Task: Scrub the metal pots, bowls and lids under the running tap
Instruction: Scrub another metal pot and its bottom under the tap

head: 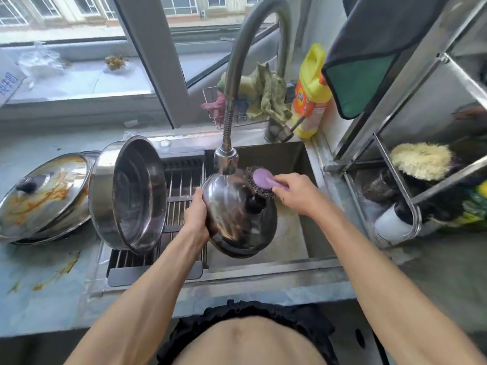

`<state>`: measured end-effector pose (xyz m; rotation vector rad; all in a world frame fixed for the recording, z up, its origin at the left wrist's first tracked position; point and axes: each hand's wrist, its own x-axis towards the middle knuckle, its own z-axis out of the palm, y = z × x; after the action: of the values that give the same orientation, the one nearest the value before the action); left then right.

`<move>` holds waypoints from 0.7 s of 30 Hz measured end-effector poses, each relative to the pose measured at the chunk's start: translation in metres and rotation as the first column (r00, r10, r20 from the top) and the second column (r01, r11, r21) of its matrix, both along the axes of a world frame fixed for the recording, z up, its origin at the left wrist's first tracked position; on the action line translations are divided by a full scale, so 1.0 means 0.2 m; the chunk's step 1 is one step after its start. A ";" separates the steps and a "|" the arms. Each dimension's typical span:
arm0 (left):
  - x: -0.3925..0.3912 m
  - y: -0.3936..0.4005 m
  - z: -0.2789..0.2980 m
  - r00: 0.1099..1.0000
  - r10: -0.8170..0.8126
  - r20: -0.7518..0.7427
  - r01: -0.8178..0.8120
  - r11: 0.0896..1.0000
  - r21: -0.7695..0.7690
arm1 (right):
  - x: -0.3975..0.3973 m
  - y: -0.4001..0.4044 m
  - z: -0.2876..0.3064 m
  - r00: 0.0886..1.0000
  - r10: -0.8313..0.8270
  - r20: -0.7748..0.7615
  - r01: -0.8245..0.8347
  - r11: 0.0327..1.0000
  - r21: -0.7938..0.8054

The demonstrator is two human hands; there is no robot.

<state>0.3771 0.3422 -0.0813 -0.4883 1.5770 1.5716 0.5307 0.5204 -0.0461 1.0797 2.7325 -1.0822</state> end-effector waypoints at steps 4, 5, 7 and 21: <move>0.04 0.04 -0.04 0.997 -0.032 -0.072 0.026 0.996 -0.082 | -0.02 -0.14 -0.03 0.990 0.091 -0.106 -0.091 0.996 0.010; 0.04 0.05 -0.04 0.995 -0.045 -0.090 0.036 0.994 -0.099 | -0.05 -0.18 -0.04 0.985 0.137 -0.105 -0.133 0.990 0.038; 0.04 0.04 -0.06 0.990 -0.075 -0.120 0.059 0.990 -0.127 | -0.10 -0.21 -0.05 0.972 0.221 -0.084 -0.211 0.970 0.122; -0.09 -0.07 -0.05 0.982 -0.121 -0.147 0.093 0.978 -0.188 | -0.30 -0.04 -0.04 0.962 0.240 0.128 -0.264 0.939 0.220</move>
<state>0.3598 0.3282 -0.0914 -0.3761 1.8463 1.4214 0.4704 0.5128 -0.0541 0.7460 2.8680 -0.6653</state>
